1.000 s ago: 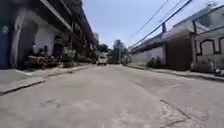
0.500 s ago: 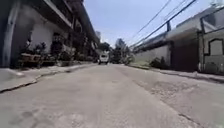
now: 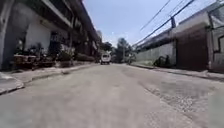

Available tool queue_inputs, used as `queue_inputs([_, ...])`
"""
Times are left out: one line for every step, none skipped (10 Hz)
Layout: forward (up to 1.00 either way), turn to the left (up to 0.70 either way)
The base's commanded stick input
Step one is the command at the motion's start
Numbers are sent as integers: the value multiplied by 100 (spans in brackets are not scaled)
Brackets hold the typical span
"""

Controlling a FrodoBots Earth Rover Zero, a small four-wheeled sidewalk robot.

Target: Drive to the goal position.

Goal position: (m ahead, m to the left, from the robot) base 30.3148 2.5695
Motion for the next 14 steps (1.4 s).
queue_inputs([100, 0])
queue_inputs([100, 0])
queue_inputs([100, 0])
queue_inputs([100, 0])
queue_inputs([100, 0])
queue_inputs([100, 0])
queue_inputs([100, 0])
queue_inputs([100, 0])
queue_inputs([100, 0])
queue_inputs([100, 0])
queue_inputs([100, 0])
queue_inputs([100, 0])
queue_inputs([100, 0])
queue_inputs([100, 0])
